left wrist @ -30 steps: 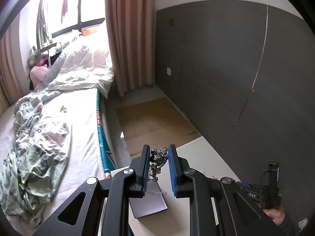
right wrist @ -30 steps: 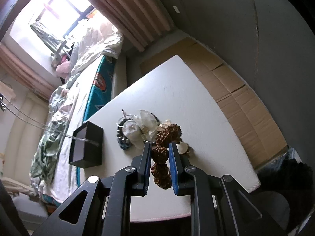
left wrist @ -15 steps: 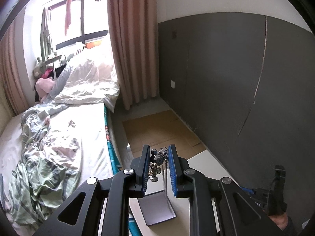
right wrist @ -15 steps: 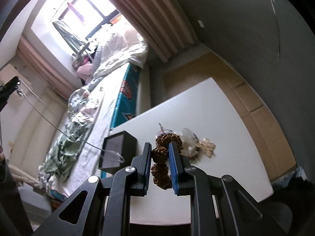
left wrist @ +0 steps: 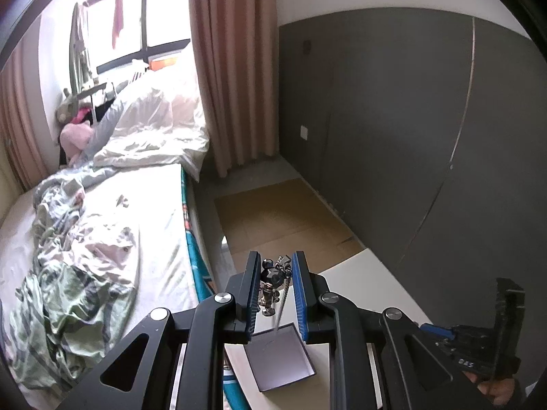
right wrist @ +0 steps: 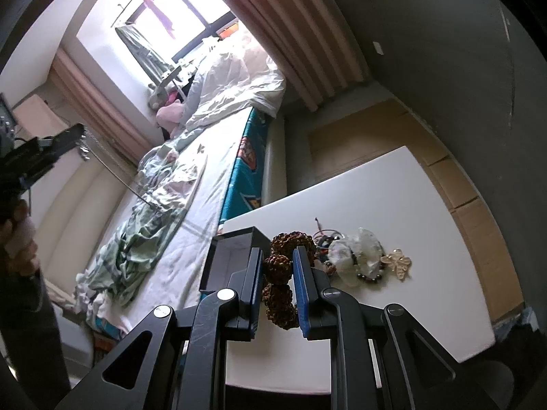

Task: Organize jewelry
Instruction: 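Carry the silver chain into the black box and open the left tool, then lower the brown bead bracelet into the black box and open the right tool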

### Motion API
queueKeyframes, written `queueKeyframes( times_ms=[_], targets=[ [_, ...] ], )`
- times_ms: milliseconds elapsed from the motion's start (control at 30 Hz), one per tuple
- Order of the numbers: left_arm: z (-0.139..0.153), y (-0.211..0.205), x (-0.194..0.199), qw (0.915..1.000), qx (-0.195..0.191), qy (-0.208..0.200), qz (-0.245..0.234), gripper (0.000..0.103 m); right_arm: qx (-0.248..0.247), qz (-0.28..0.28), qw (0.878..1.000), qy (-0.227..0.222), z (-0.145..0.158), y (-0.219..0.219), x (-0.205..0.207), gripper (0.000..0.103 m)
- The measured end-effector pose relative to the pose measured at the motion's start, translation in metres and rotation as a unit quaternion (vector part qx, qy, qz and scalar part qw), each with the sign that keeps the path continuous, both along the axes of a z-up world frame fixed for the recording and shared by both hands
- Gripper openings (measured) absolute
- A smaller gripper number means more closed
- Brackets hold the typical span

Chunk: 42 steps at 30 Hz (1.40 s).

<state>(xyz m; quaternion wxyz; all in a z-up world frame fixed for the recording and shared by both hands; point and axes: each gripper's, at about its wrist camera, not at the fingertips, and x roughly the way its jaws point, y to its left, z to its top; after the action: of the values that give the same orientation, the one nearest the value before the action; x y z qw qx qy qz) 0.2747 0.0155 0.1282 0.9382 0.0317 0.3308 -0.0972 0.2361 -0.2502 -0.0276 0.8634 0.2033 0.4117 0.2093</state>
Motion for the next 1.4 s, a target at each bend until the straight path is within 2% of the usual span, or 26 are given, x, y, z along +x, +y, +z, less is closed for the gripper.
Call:
queueKeyframes(
  times_ms=[367,700,800,967,1033,1100,1167,1400],
  targets=[
    [-0.080,-0.002,0.035,0.9968,-0.033,0.072,-0.009,0.019,0.000,-0.003,1.000,-0.004,0.004,0.007,0.009,0.019],
    [-0.150,-0.004,0.058,0.9876,-0.060,0.145,-0.010,0.020,-0.002,0.009,1.000,-0.002,0.005,0.023,0.025,0.019],
    [-0.166,-0.004,0.060,0.9842,-0.056,0.168,-0.003,0.020,0.000,0.017,1.000,-0.001,0.004,0.032,0.031,0.019],
    [-0.176,0.019,0.052,0.9800,-0.079,0.182,0.009,0.021,0.002,0.033,0.999,-0.002,0.003,0.049,0.041,0.019],
    [-0.178,0.032,0.051,0.9786,-0.084,0.186,0.022,0.029,0.002,0.040,0.999,-0.002,0.003,0.059,0.045,0.019],
    [-0.178,0.048,0.044,0.9777,-0.096,0.182,0.039,0.051,0.001,0.048,0.999,-0.001,0.001,0.070,0.050,0.019],
    [-0.175,0.066,0.036,0.9770,-0.111,0.173,0.056,0.066,-0.001,0.056,0.998,0.003,-0.003,0.080,0.055,0.019],
    [-0.164,0.106,0.010,0.9767,-0.133,0.142,0.091,0.085,-0.007,0.085,0.996,0.021,-0.019,0.119,0.071,0.019]
  ],
)
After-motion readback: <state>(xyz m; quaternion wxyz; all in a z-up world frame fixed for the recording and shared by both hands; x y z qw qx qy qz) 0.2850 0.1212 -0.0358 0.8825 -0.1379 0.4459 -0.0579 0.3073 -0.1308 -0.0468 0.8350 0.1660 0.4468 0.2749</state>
